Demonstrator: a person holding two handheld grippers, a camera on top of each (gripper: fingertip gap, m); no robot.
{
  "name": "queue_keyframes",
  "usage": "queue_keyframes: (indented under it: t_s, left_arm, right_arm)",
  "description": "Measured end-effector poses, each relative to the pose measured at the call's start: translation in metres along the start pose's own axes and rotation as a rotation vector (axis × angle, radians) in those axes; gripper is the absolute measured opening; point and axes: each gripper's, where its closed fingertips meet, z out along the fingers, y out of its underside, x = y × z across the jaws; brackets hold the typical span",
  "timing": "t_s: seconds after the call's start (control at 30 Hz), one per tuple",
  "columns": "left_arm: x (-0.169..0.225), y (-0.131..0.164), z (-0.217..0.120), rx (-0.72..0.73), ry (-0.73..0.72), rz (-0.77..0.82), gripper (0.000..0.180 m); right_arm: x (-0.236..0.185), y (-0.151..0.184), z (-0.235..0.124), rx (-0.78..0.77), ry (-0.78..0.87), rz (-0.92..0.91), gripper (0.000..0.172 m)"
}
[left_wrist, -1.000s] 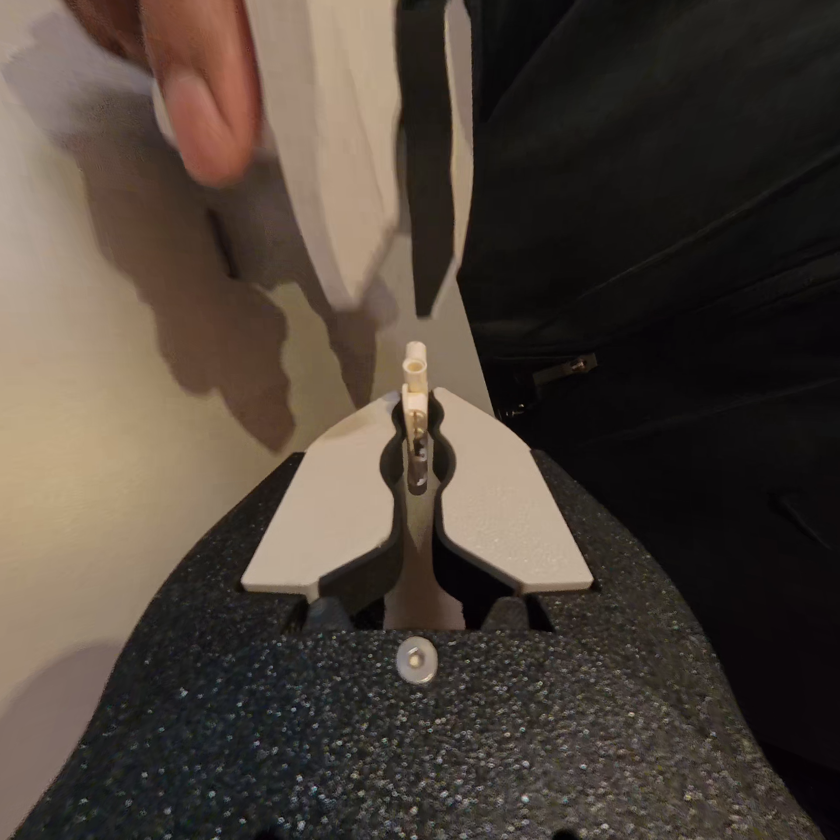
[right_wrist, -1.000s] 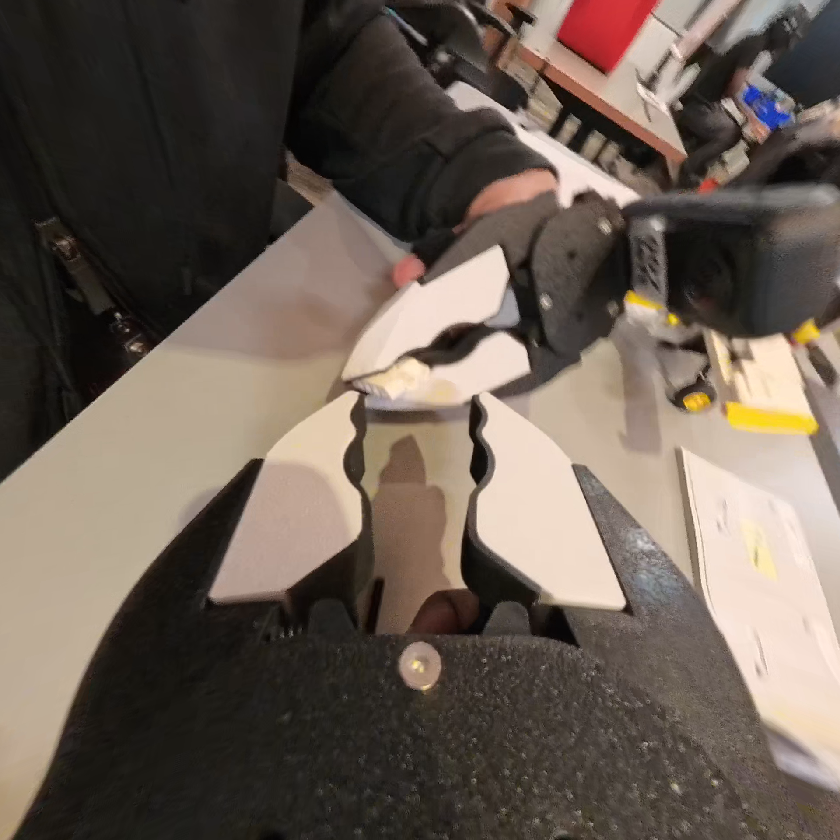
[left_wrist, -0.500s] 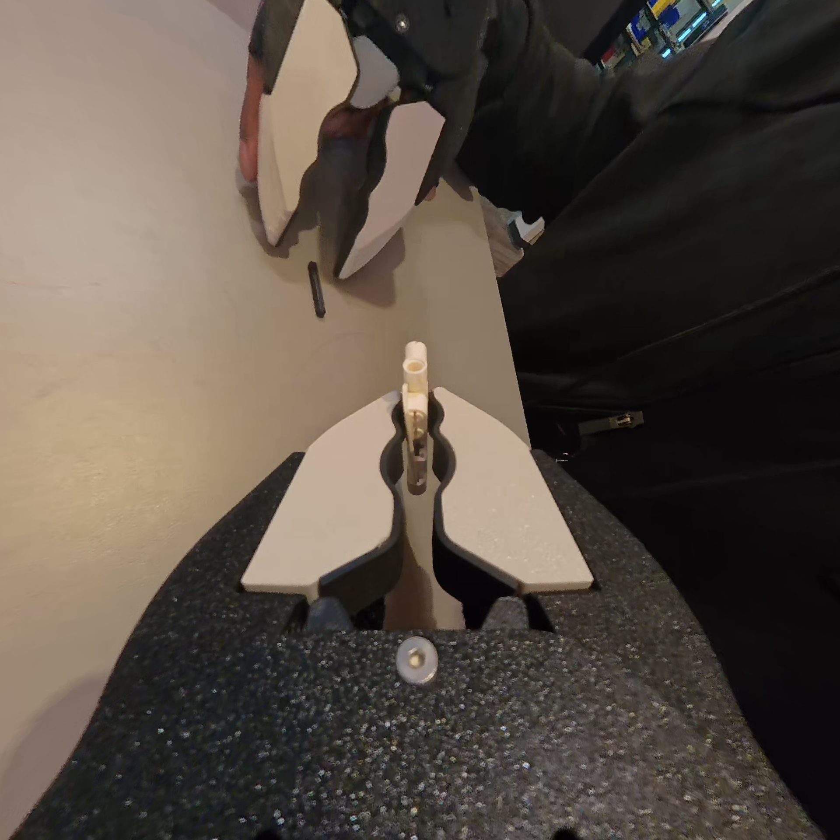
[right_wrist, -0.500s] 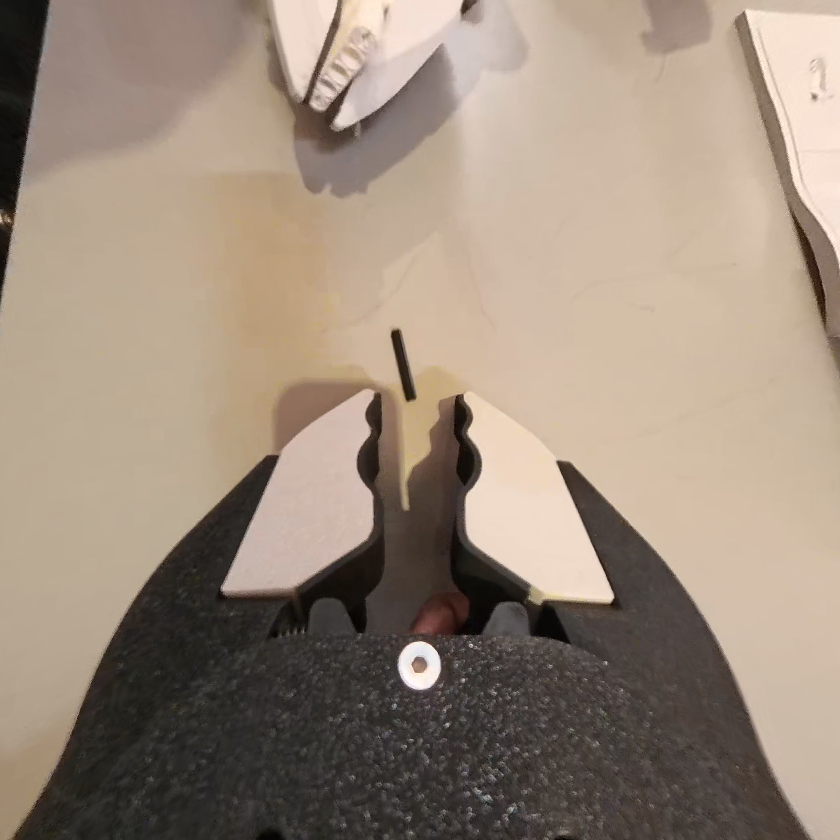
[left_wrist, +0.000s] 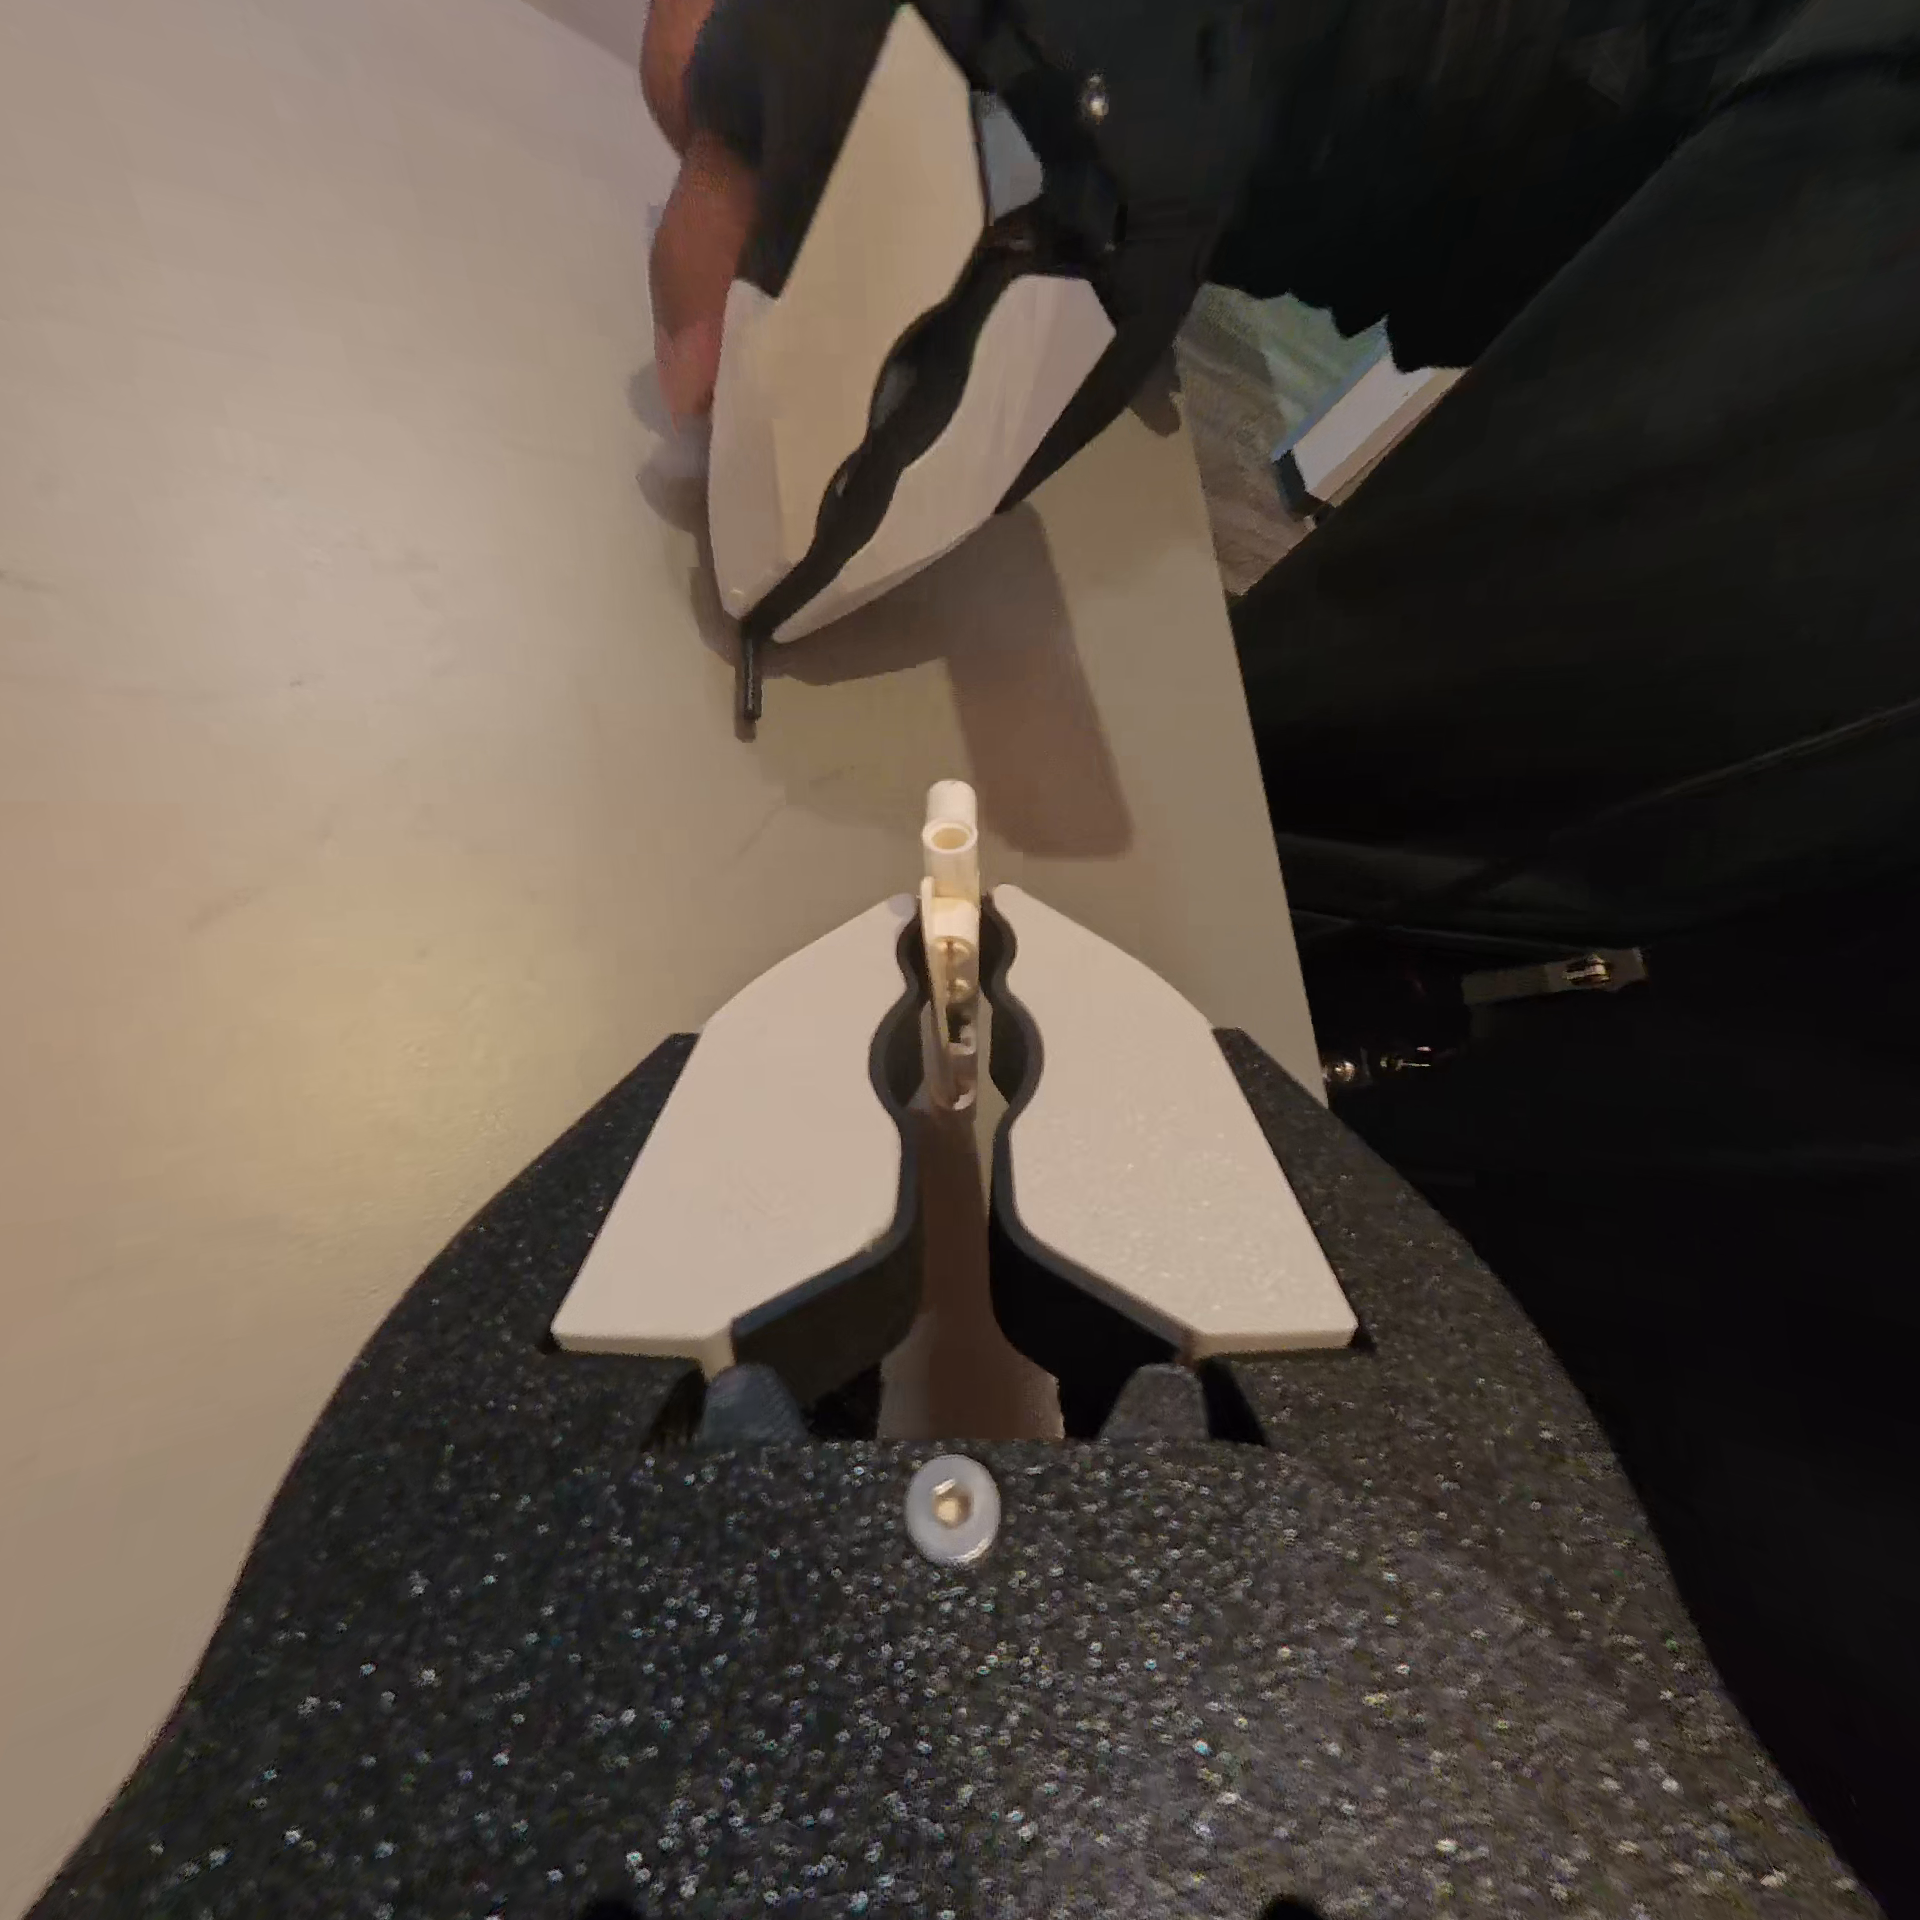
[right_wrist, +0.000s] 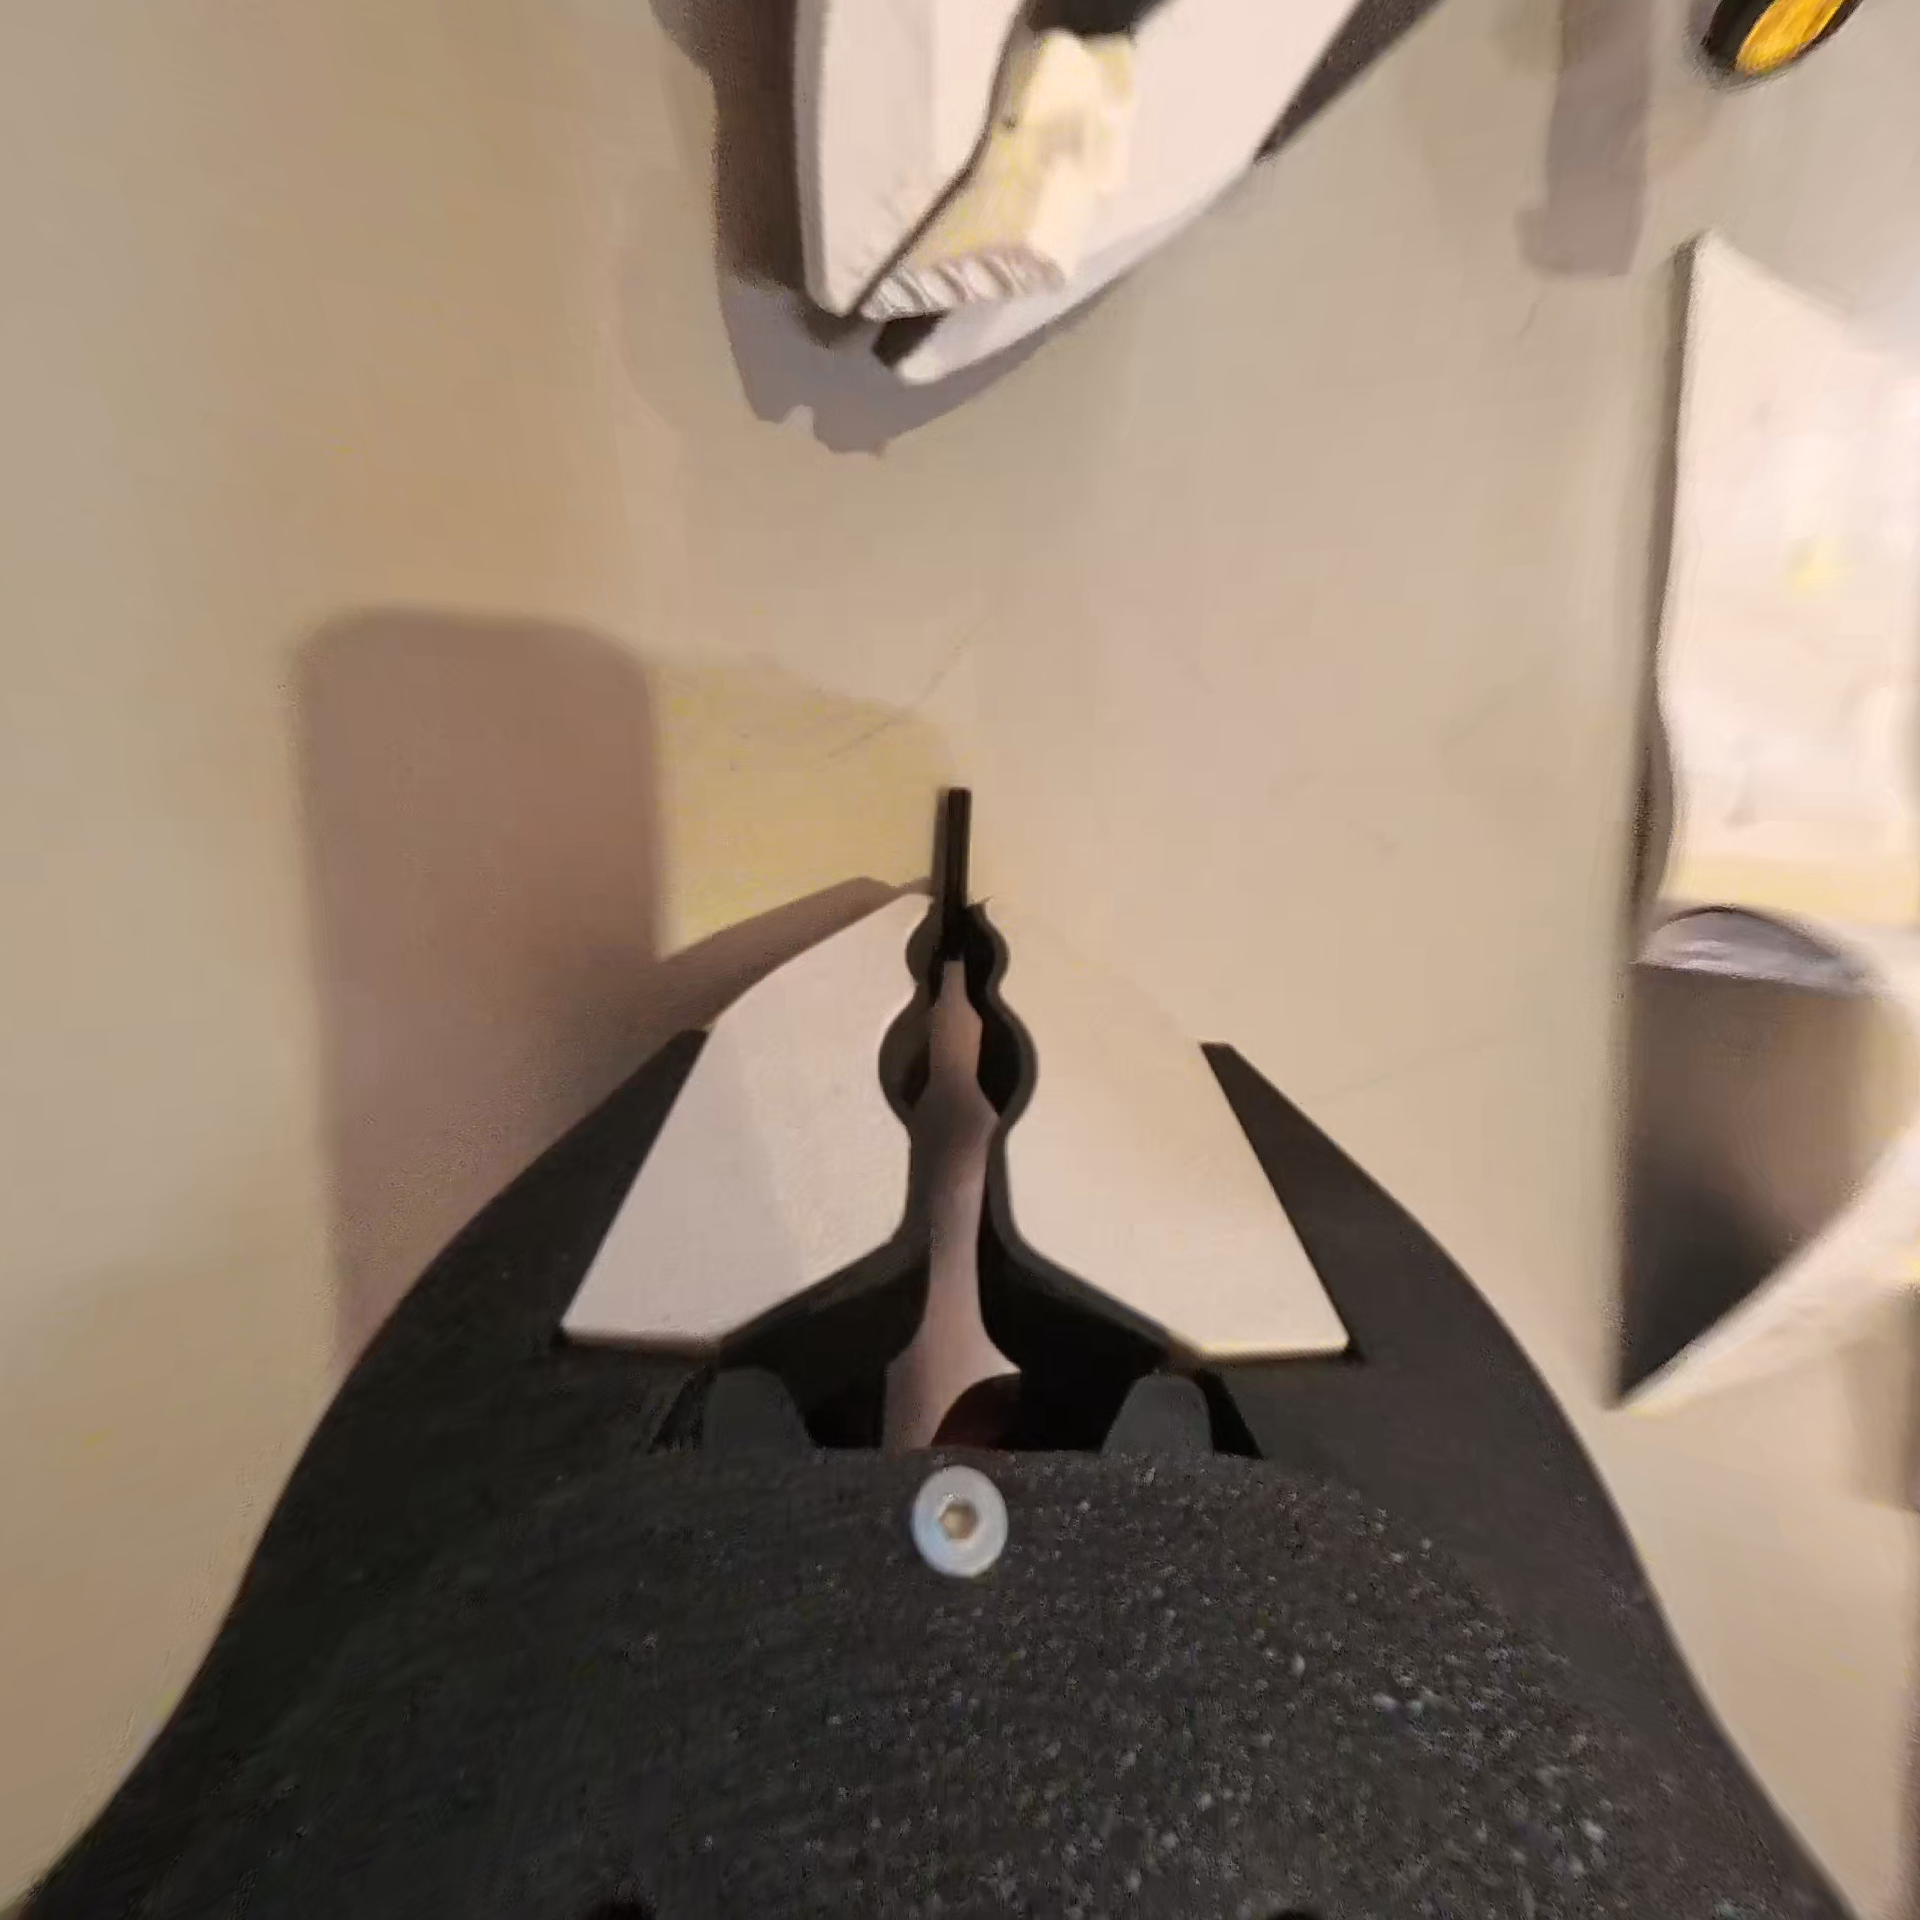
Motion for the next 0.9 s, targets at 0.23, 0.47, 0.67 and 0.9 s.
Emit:
queue_keyframes:
  t_s: [0.23,0.47,0.67,0.9]
  left_arm:
    - [-0.004,0.002,0.005,-0.046,-0.088,0.037,0.008]
    - [-0.011,0.003,0.003,-0.068,-0.15,0.04,0.008]
    - [-0.011,0.003,0.002,-0.079,-0.173,0.052,0.008]
    - [-0.011,0.002,0.0,-0.084,-0.19,0.066,0.008]
  right_arm:
    - [0.03,-0.052,-0.022,0.048,0.346,-0.565,0.003]
    - [0.031,-0.082,-0.03,-0.019,0.426,-1.017,0.003]
    - [0.03,-0.084,-0.025,-0.093,0.404,-1.165,0.003]
    - [0.026,-0.085,-0.022,-0.13,0.37,-1.259,0.003]
